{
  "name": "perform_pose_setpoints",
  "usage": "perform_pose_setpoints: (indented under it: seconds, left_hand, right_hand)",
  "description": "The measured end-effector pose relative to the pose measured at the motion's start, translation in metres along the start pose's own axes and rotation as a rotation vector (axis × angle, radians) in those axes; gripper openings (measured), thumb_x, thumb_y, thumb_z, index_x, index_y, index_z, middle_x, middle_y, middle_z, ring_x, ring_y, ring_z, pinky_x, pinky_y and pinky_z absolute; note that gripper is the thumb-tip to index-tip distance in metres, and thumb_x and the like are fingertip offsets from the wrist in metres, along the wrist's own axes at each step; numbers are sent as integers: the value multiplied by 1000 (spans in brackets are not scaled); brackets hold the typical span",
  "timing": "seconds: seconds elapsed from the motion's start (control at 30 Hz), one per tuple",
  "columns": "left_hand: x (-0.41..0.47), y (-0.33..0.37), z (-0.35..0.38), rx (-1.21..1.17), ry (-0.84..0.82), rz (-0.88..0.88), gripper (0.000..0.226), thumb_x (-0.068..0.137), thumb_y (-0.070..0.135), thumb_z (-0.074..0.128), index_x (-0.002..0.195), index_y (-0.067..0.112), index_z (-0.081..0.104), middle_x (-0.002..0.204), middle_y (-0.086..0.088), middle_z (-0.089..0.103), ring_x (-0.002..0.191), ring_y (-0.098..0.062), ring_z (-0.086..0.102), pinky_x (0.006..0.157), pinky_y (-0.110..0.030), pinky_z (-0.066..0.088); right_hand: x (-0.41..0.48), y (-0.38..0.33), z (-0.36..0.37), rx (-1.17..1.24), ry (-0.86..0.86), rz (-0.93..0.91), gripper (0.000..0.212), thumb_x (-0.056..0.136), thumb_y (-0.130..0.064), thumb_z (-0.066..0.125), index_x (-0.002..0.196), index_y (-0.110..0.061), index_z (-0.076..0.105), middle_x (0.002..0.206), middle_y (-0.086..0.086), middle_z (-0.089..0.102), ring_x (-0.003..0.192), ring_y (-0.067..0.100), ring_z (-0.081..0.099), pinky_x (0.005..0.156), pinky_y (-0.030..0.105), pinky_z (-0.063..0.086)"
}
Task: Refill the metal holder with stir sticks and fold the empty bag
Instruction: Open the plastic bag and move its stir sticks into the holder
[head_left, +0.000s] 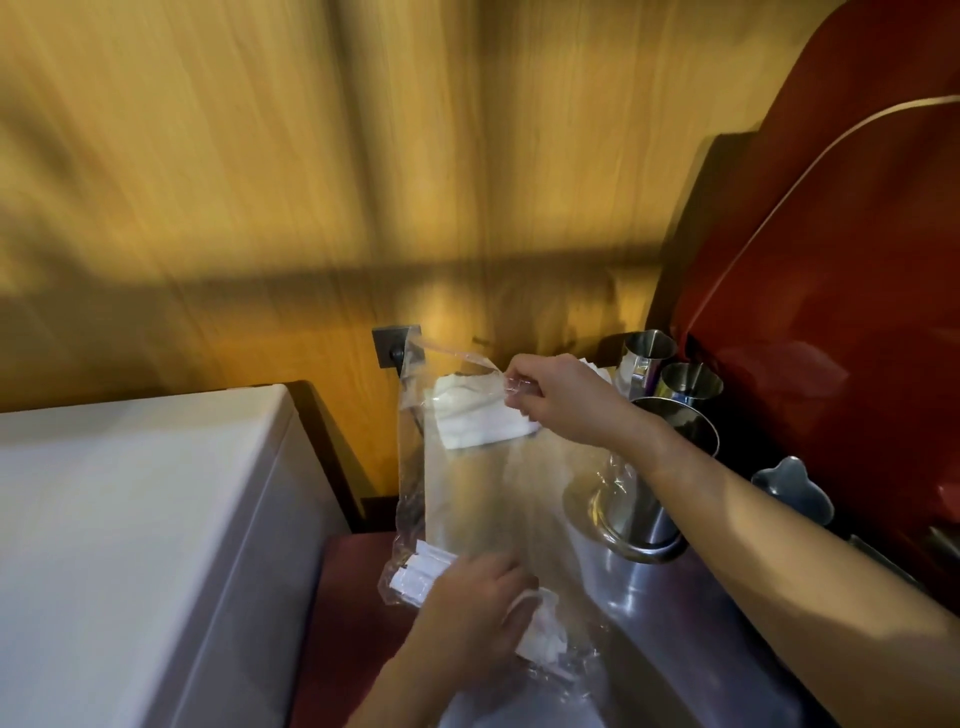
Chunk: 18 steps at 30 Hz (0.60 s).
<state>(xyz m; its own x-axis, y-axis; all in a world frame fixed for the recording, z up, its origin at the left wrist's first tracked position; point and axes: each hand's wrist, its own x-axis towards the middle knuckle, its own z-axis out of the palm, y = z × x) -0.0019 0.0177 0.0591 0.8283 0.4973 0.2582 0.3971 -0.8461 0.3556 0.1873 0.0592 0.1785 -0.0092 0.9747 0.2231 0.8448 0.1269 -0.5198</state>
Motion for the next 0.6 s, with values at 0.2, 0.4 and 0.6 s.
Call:
perform_pose_setpoints:
  seconds: [0.2, 0.4, 0.6]
  left_hand:
    - [55, 14, -95, 183, 588, 185, 15, 83, 19, 52, 87, 12, 65, 81, -3, 67, 76, -16, 56, 68, -29, 41]
    - [80, 3, -136, 573, 270, -32, 56, 80, 36, 66, 129, 18, 47, 129, -7, 56, 125, -26, 47, 105, -44, 30]
    - [80, -9, -137, 528, 194, -57, 21, 94, 34, 46, 109, 25, 57, 104, 7, 68, 101, -17, 58, 96, -30, 24]
  right_hand:
    - [-5, -9, -7, -67, -36, -70, 9, 87, -22, 58, 92, -15, 57, 68, -12, 50, 63, 8, 50, 57, 28, 40]
    - [-12, -18, -12, -102, -54, -129, 8, 86, -23, 60, 85, -23, 53, 65, -16, 46, 61, 2, 48, 52, 19, 31]
    - [-21, -22, -20, -229, -73, -132, 26, 81, -37, 64, 100, -21, 56, 84, -8, 60, 75, 11, 51, 59, 18, 28]
